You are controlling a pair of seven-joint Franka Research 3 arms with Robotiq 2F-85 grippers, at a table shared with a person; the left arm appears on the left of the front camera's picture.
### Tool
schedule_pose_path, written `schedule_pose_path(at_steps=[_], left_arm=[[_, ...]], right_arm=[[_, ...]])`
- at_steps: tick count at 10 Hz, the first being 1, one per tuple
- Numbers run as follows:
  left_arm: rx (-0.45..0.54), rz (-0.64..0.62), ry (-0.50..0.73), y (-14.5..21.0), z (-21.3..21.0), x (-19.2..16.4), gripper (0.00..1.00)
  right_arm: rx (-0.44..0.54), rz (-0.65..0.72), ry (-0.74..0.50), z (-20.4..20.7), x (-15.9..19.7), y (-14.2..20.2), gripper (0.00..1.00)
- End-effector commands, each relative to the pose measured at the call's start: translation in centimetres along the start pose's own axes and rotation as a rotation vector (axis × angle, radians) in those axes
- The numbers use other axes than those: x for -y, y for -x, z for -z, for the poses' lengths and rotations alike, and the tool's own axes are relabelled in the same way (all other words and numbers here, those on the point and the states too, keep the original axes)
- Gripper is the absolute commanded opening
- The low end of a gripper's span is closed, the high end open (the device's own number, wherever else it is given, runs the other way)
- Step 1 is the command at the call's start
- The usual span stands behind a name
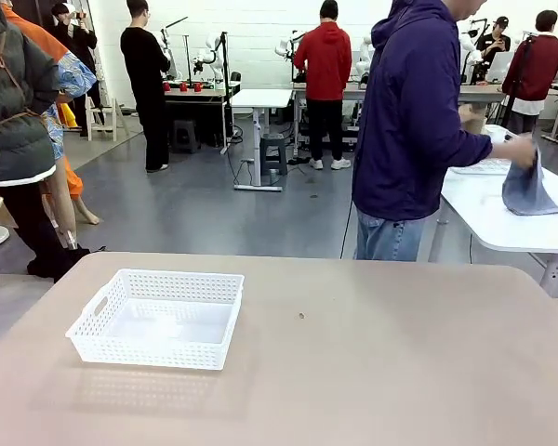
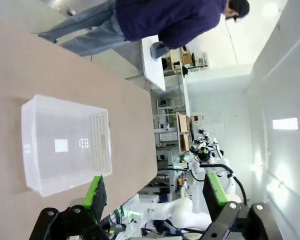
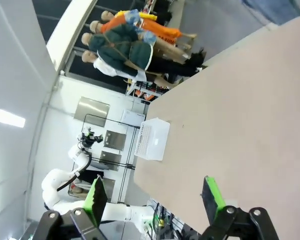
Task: Clean and organize the cups into the basket.
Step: Pick up the Organizing basket and move it to the center of the table, then pick up the Reusable plastic cup from the right side of the table and place it inside the Organizing basket.
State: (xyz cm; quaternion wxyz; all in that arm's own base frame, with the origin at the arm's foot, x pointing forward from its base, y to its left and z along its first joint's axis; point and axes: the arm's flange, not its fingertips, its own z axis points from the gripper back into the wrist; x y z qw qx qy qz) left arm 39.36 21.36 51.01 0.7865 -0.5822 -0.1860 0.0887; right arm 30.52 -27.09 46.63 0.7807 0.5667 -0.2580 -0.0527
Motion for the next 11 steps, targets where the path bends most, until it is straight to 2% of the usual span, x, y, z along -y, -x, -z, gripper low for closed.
schedule_pose_path(at_steps=[1,5,7,8,11], left_arm=[[-0.008,-0.034,0.039,-1.4,-1.9,-2.2,1.00],[0.054,-0.158,0.078,-1.0,-5.2,-7.7,1.00],[0.082,-0.164,0.040,-0.8,-6.1,-8.0,1.00],[0.048,-0.175,0.051,-0.3,-5.3,-8.7,1.00],[0.048,-0.175,0.051,-0.3,-5.3,-8.7,1.00]], right_arm=[[0.030,0.023,-0.041,-1.3,2.1,-1.1,1.00],[0.134,0.129,-0.078,-4.4,6.4,-0.5,1.00],[0.172,0.123,-0.089,-5.1,6.2,-0.5,1.00],[0.140,0.154,-0.074,-4.4,6.5,0.7,1.00],[0.140,0.154,-0.074,-4.4,6.5,0.7,1.00]])
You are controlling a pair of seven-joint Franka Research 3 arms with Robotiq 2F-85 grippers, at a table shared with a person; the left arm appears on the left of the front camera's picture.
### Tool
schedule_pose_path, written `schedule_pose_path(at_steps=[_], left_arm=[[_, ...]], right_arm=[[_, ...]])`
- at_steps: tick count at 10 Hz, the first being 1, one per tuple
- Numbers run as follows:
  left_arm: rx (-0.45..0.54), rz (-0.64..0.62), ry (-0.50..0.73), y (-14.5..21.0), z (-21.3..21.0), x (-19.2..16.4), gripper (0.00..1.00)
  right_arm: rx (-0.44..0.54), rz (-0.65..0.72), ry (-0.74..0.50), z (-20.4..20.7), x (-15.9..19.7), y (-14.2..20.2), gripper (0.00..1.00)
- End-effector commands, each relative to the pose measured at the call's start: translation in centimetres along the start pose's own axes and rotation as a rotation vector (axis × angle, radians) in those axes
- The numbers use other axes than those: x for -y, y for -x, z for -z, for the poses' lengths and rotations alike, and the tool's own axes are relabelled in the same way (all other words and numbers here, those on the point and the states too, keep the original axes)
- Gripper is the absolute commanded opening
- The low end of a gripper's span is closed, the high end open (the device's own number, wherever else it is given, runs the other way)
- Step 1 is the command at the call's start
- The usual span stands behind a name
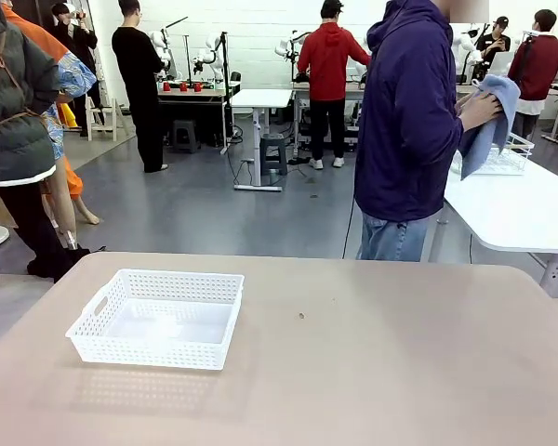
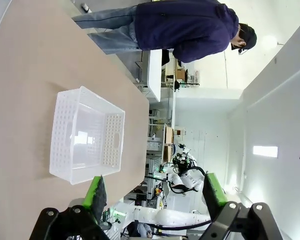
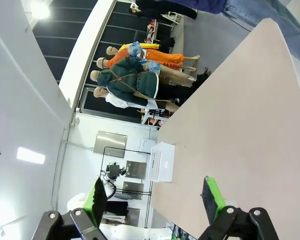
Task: Clean and organize the cups into the basket.
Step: Pick up the Organizing basket and move it to the center of the table, then pick up the Reusable plastic cup from the right side of the table and place it inside the Organizing basket.
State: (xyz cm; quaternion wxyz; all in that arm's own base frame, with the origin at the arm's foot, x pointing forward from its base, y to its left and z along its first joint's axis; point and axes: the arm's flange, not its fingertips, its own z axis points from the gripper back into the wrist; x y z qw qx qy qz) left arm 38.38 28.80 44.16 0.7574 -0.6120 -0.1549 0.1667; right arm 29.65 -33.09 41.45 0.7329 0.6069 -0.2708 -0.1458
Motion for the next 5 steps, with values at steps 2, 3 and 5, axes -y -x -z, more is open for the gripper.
schedule_pose_path(at_steps=[2,3,5], left_arm=[[0.000,0.000,0.004,0.15,-0.06,0.03,1.00],[0.000,0.000,0.004,0.15,-0.06,0.03,1.00],[0.000,0.000,0.004,0.15,-0.06,0.03,1.00]], right_arm=[[-0.007,-0.003,-0.004,-0.04,-0.09,0.50,1.00],[-0.007,-0.003,-0.004,-0.04,-0.09,0.50,1.00],[-0.007,-0.003,-0.004,-0.04,-0.09,0.50,1.00]])
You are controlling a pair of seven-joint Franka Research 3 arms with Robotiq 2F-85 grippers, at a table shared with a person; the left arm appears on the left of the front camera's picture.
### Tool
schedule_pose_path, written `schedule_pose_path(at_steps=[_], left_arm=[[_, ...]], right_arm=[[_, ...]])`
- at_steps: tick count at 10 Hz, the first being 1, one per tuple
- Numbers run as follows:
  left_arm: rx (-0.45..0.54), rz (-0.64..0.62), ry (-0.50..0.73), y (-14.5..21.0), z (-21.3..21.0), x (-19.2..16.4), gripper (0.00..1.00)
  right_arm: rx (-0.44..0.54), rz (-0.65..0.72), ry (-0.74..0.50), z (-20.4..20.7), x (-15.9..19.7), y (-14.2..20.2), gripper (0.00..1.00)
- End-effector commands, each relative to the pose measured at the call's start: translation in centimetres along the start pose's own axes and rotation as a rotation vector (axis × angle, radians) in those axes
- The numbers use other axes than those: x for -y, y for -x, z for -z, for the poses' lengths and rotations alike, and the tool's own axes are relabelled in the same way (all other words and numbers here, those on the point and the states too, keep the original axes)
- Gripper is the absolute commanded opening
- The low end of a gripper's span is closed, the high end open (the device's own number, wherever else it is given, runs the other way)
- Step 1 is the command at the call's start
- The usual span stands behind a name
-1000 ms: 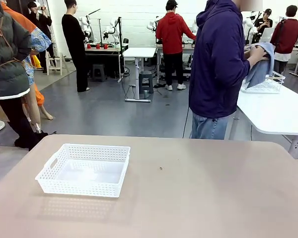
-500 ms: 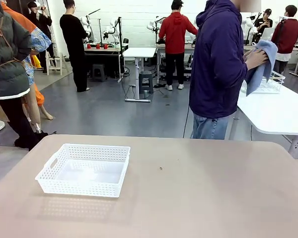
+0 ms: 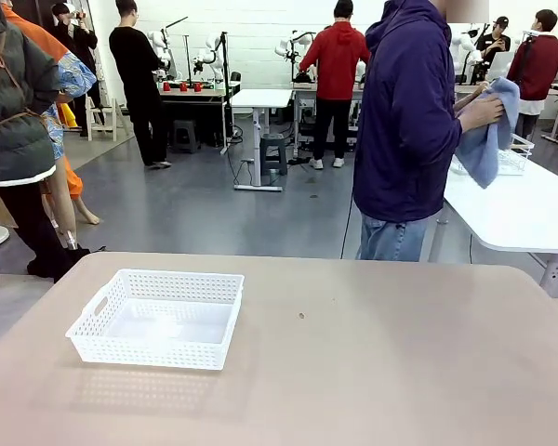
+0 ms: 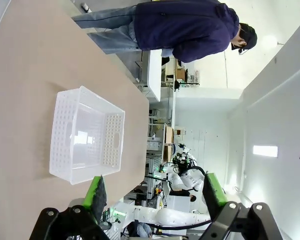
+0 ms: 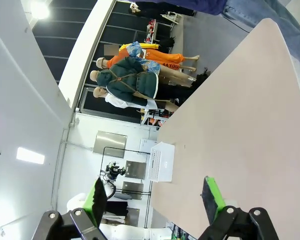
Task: Clean and organize the cups into the basket.
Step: Pick up the Organizing basket and move it to the center of the table, then pick up the Reusable plastic cup from the right side of the table and place it inside the Organizing basket.
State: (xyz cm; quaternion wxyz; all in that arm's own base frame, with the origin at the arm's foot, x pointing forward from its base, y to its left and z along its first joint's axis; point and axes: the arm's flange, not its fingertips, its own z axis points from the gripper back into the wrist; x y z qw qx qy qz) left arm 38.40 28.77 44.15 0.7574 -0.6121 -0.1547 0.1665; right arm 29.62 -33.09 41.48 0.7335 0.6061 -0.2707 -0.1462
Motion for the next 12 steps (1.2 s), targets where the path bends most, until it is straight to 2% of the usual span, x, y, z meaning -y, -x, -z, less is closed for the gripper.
schedule_pose_path(at_steps=[1,12], left_arm=[[0.001,0.000,0.004,0.16,-0.09,0.03,1.00],[0.001,0.000,0.004,0.16,-0.09,0.03,1.00]], right_arm=[[-0.007,-0.003,-0.006,-0.02,-0.05,0.48,1.00],[-0.007,-0.003,-0.006,-0.02,-0.05,0.48,1.00]])
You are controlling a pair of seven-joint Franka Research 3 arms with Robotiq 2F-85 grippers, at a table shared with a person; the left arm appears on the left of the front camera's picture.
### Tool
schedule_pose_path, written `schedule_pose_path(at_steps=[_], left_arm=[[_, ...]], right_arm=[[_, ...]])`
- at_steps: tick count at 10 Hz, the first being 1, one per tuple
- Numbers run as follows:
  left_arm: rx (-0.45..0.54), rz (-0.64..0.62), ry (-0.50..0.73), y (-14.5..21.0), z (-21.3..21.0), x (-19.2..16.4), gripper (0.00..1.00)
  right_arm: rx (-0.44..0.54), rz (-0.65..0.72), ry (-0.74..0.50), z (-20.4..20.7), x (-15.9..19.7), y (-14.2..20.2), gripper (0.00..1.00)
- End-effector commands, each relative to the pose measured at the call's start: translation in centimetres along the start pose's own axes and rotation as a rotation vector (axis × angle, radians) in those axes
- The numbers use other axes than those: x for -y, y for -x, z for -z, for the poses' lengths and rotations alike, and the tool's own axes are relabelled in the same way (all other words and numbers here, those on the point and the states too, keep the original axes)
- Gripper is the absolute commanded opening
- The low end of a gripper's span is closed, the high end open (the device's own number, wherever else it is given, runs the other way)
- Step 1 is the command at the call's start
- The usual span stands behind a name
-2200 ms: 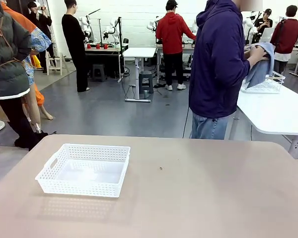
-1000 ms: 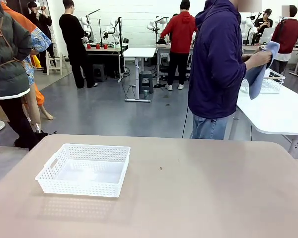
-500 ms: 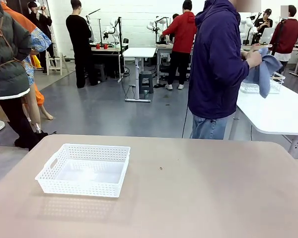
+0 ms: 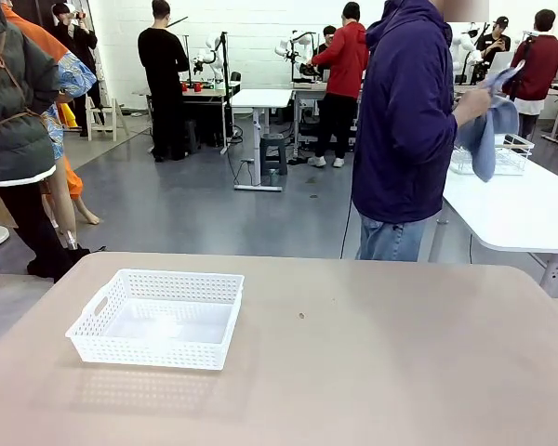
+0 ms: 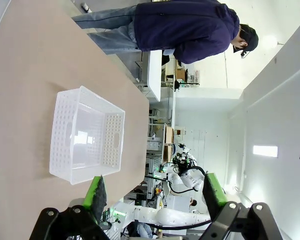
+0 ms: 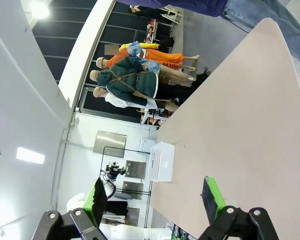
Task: Clean and organize the cups into the basket.
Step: Pick up the Organizing basket and move it to the center of the table, then pick up the Reusable plastic cup from the right side of the table and place it inside the Organizing basket.
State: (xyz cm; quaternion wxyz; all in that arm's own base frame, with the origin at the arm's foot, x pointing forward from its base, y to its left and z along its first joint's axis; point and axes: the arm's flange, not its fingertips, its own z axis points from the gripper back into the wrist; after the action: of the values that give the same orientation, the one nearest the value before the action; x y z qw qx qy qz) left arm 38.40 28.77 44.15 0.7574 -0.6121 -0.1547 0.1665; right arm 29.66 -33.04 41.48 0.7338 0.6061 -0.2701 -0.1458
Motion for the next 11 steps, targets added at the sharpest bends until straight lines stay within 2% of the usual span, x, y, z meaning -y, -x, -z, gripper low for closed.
schedule_pose_path(at_steps=[1,11], left_arm=[[0.001,0.000,0.004,0.16,-0.09,0.03,1.00],[0.001,0.000,0.004,0.16,-0.09,0.03,1.00]], right_arm=[[-0.005,-0.003,-0.006,-0.08,-0.04,0.49,1.00],[-0.005,-0.003,-0.006,-0.08,-0.04,0.49,1.00]])
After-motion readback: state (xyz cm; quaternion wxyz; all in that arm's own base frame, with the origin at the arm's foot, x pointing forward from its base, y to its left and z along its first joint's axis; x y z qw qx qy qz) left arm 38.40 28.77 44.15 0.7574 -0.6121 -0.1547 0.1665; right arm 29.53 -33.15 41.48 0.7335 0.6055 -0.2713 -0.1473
